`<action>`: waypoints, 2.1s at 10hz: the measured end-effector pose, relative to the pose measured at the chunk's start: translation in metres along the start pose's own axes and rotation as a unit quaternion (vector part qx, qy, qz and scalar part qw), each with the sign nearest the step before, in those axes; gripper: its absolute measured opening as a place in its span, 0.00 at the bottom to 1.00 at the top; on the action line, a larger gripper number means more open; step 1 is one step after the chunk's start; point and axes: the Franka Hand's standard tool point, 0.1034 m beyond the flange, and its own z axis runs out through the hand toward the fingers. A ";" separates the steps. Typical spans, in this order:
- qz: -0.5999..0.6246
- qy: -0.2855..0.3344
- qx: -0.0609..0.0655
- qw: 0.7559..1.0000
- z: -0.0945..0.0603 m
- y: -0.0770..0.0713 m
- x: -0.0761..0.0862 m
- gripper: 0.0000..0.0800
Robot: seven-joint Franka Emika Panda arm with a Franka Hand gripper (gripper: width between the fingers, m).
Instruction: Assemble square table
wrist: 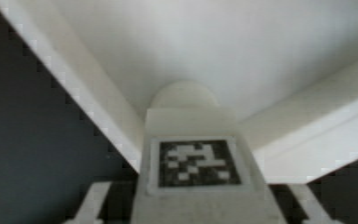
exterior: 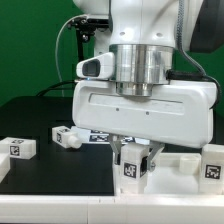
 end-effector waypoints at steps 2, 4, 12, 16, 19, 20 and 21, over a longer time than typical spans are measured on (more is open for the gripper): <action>0.165 -0.002 -0.002 0.986 0.000 0.002 0.001 0.35; 0.332 -0.014 0.002 0.943 0.001 0.000 -0.002 0.35; 0.265 -0.014 0.022 0.964 -0.005 -0.007 -0.002 0.76; 0.078 -0.011 0.021 0.997 -0.002 0.001 0.001 0.81; -0.099 -0.019 0.010 0.995 -0.003 0.003 0.002 0.81; -0.134 -0.022 0.012 0.991 -0.005 0.002 0.004 0.81; -0.129 -0.021 0.011 0.991 -0.003 0.003 0.003 0.70</action>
Offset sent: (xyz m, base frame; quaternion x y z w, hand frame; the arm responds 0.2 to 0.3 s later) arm -0.0032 0.0088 -0.0090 -0.0161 -0.0476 0.3846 0.9217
